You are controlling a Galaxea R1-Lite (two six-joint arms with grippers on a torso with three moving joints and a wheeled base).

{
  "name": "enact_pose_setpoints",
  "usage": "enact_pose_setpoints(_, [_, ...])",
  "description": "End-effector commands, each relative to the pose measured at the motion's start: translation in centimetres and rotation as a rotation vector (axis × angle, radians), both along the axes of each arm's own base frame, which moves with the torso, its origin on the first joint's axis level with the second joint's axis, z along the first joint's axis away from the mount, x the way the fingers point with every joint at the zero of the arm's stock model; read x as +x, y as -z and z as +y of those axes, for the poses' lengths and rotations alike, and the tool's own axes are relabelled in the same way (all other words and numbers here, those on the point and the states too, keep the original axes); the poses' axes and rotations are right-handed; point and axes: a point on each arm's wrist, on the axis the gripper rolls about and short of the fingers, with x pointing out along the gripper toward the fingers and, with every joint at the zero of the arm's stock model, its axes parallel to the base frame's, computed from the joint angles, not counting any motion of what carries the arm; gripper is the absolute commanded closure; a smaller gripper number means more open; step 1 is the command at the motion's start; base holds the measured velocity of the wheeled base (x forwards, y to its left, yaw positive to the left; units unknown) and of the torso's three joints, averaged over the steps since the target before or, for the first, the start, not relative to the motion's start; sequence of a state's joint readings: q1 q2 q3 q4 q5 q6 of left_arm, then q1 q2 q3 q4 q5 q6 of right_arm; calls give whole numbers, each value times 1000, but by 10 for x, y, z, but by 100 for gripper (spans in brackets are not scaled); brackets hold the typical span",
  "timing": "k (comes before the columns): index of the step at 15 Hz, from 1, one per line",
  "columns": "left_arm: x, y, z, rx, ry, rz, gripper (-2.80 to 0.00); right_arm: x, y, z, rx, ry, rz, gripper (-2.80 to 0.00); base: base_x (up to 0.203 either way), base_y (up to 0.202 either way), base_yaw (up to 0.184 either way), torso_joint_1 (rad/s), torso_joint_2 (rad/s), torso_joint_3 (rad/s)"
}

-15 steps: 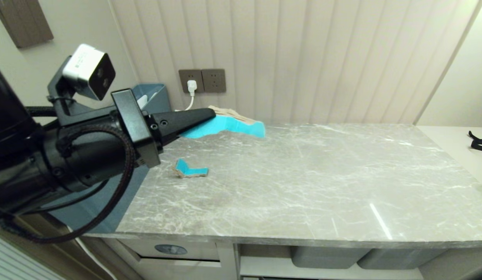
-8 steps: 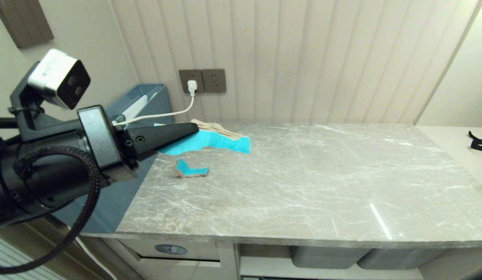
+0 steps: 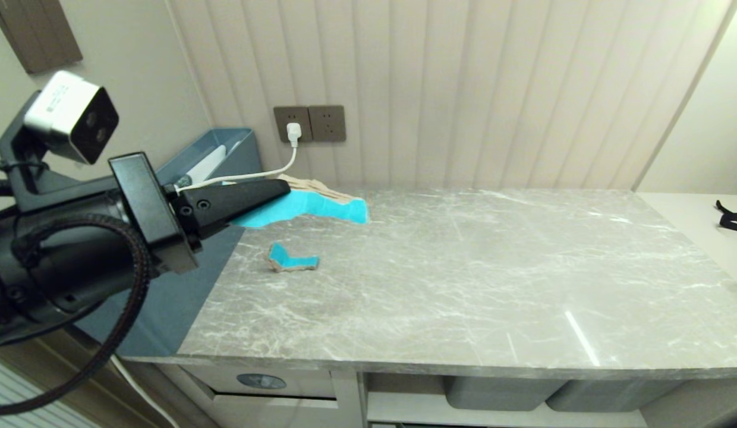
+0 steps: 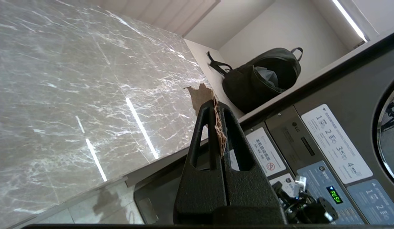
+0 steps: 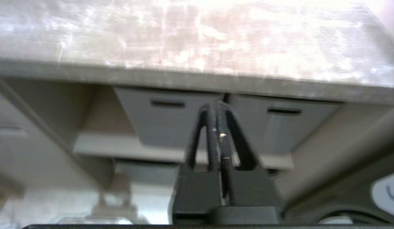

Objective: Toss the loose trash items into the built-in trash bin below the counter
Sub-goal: Put the garbage in the trash can

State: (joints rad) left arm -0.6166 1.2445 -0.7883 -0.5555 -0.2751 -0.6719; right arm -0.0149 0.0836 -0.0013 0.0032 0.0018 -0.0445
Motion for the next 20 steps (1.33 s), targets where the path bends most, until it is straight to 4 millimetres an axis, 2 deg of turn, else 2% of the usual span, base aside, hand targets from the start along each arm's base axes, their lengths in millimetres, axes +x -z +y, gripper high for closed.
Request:
enact_pose_setpoints(1, [-2,1,1,-3,-3,4,0,-7,2,0,8,-3,-96,0,0,0,0,0,0,0])
enact_pose_setpoints(7, [-2,5,3,4,-19,12,0,-6,1,0,60,5,-91,0,0,0,0,0,0,0])
enact_pose_setpoints(9, [4,9,12,39,-76,-9,0,-6,1,0,60,5,-91,0,0,0,0,0,0,0])
enact_pose_setpoints(12, [14,13,25,184,-177,-134,0,-6,1,0,60,5,-91,0,0,0,0,0,0,0])
enact_pose_setpoints(16, [3,13,38,227,-248,-97,0,-6,1,0,60,5,-91,0,0,0,0,0,0,0])
enact_pose_setpoints(20, [-3,16,63,277,-469,-74,0,-6,1,0,60,5,-91,0,0,0,0,0,0,0])
